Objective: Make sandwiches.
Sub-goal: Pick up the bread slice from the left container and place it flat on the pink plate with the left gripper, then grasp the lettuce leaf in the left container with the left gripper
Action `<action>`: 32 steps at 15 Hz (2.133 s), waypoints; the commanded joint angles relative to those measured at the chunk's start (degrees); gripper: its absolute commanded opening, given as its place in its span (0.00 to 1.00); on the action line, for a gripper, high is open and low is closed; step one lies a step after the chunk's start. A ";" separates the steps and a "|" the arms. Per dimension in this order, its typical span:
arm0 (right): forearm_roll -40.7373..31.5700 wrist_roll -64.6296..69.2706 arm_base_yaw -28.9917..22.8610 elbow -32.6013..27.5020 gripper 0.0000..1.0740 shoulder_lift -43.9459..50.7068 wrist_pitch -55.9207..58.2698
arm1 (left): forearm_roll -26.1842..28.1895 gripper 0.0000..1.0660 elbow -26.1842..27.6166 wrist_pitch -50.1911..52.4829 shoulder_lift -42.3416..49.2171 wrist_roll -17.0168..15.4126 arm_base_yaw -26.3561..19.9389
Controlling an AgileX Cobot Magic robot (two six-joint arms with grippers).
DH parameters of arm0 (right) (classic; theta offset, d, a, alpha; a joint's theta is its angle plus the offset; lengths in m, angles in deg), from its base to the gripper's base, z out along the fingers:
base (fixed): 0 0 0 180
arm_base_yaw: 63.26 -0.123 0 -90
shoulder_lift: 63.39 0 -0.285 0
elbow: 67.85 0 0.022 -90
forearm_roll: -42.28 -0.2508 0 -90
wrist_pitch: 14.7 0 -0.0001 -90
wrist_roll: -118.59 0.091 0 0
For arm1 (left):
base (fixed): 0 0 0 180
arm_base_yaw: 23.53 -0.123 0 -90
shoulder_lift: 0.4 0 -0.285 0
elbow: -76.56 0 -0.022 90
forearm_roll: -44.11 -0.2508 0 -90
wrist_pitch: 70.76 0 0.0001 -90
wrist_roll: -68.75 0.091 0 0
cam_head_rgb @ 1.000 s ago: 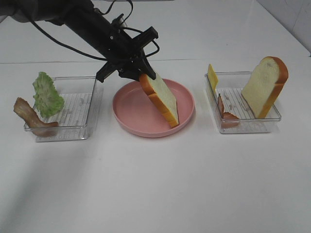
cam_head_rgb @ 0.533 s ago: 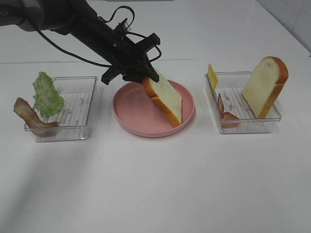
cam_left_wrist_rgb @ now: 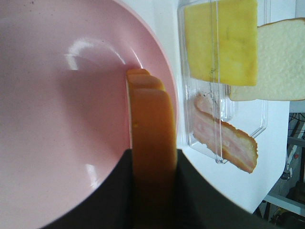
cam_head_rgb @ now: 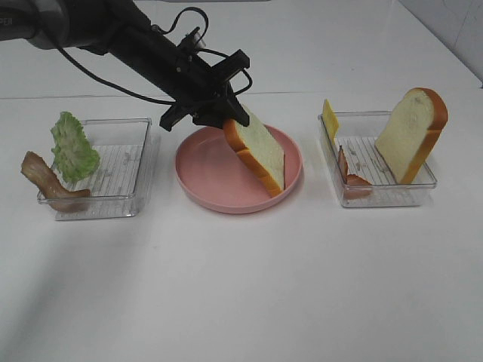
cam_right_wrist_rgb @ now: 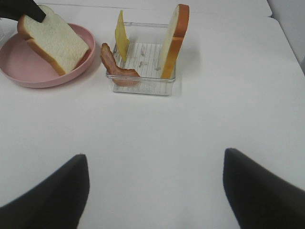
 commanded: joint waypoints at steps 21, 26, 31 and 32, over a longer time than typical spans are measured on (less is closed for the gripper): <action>-0.11 0.06 0.34 -0.23 0.69 0.69 -0.69 | -42.23 0.81 17.07 -19.88 2.69 -5.84 -0.29; -0.40 0.06 0.34 -0.23 0.69 0.69 -0.69 | -47.56 0.81 17.99 -19.71 6.65 -10.08 -3.90; -0.52 0.06 0.34 -0.23 0.69 0.69 -0.69 | -45.78 0.81 13.06 -19.71 8.88 -10.08 -10.77; -0.52 0.06 0.34 -0.23 0.69 0.69 -0.69 | -45.78 0.81 10.60 -19.71 9.17 -10.08 -11.69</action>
